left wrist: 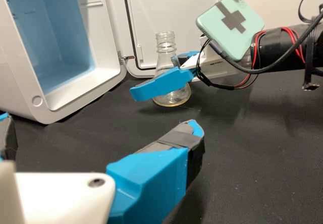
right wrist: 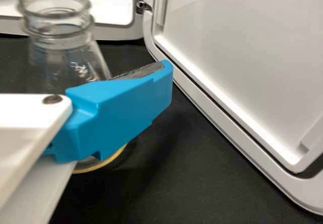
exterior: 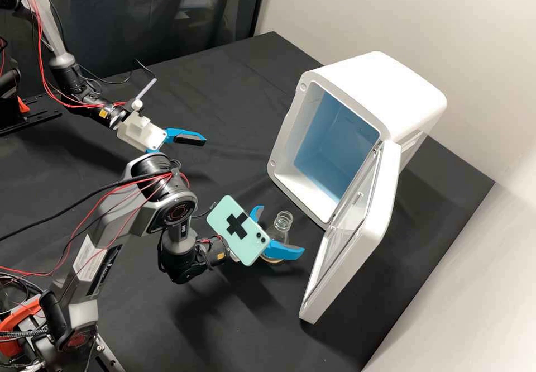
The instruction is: Place the flask in the incubator
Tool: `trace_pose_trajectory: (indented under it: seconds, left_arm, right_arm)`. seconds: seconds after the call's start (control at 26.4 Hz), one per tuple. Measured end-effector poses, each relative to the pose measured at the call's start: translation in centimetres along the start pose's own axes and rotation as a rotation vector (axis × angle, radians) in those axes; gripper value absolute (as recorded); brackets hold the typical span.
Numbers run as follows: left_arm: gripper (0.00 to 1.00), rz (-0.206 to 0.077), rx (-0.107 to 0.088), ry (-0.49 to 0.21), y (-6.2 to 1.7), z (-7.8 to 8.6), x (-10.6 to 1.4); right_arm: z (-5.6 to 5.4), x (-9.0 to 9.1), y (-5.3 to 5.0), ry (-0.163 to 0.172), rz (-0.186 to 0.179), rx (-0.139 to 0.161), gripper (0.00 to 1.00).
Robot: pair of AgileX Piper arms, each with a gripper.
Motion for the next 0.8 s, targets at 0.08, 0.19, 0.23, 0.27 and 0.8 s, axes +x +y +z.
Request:
trace_pose_trajectory:
  seconds: [0.08,0.19,0.23,0.27,0.8]
  left_arm:
    - [1.00,0.000,0.000,0.000,0.00,0.00,0.00]
    - [1.00,0.000,-0.006,0.000,0.00,0.00,0.00]
    - [1.00,0.000,-0.006,0.000,0.00,0.00,0.00]
    - [1.00,0.000,-0.006,0.000,0.00,0.00,0.00]
    - [1.00,0.000,-0.006,0.000,0.00,0.00,0.00]
  right_arm:
    - [-0.12,0.13,0.06,0.001,0.007,0.002,1.00]
    - [-0.27,0.32,0.07,0.003,0.013,0.004,1.00]
    - [-0.38,0.45,-0.02,0.007,0.011,0.002,0.00]
    - [-0.36,0.50,-0.06,0.007,0.011,0.002,0.00]
    - [-0.54,0.57,-0.34,0.011,0.004,0.001,0.00]
